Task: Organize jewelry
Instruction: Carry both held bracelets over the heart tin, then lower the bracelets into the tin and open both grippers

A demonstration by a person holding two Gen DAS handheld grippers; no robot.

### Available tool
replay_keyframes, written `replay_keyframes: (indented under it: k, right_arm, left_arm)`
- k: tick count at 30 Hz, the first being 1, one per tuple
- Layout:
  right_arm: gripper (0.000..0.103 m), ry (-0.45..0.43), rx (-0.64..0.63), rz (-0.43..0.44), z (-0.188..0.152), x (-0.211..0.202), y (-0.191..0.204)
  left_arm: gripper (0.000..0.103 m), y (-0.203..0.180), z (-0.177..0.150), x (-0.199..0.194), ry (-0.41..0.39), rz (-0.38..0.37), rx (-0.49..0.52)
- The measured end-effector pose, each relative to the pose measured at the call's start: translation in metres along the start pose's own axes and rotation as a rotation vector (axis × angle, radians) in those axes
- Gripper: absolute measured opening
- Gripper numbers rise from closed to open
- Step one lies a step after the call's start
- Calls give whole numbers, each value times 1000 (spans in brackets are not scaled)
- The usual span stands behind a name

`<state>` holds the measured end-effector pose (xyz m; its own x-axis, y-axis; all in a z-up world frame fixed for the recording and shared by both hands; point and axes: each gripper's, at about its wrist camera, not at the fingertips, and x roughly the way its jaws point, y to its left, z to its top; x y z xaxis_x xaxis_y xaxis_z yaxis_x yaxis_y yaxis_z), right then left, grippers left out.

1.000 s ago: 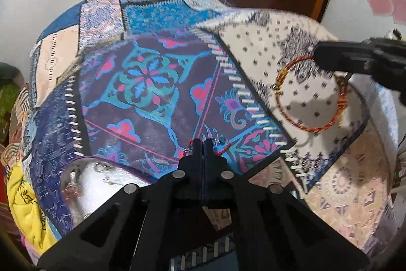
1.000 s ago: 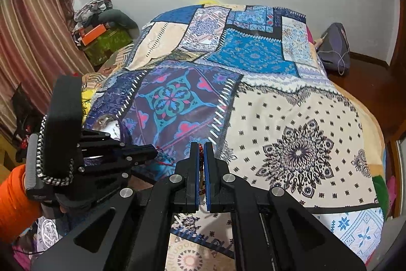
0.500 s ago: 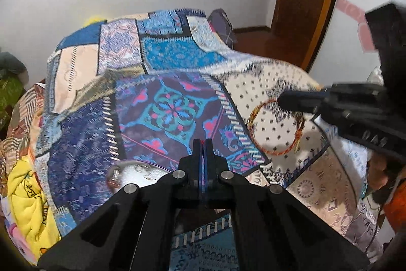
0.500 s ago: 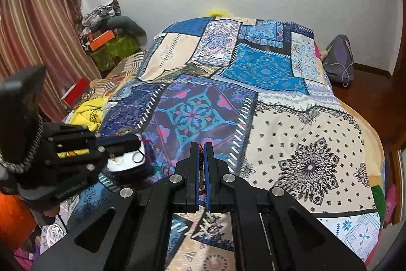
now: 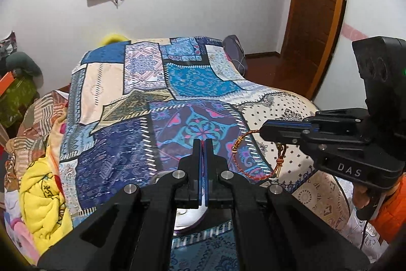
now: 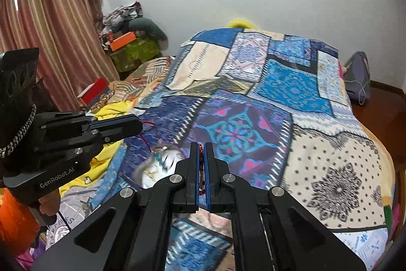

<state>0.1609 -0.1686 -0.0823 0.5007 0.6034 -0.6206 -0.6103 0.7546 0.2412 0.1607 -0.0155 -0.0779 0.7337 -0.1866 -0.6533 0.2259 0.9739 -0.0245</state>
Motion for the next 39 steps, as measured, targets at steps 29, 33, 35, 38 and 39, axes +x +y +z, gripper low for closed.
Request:
replay_keyframes:
  k: [29, 33, 35, 38, 39]
  right_arm:
    - [3, 105, -51, 58, -3, 62, 43]
    - [3, 114, -52, 70, -3, 69, 46]
    - [3, 119, -53, 77, -3, 73, 47]
    - [3, 133, -55, 87, -5, 81, 50]
    - [3, 137, -54, 89, -6, 83, 50]
  left_arm:
    - [7, 48, -44, 39, 103, -44, -98]
    - [18, 53, -50, 39, 102, -27, -100]
    - [19, 57, -52, 38, 99, -17, -110]
    - [24, 67, -57, 36, 101, 2, -133]
    - [25, 71, -59, 35, 104, 9, -141]
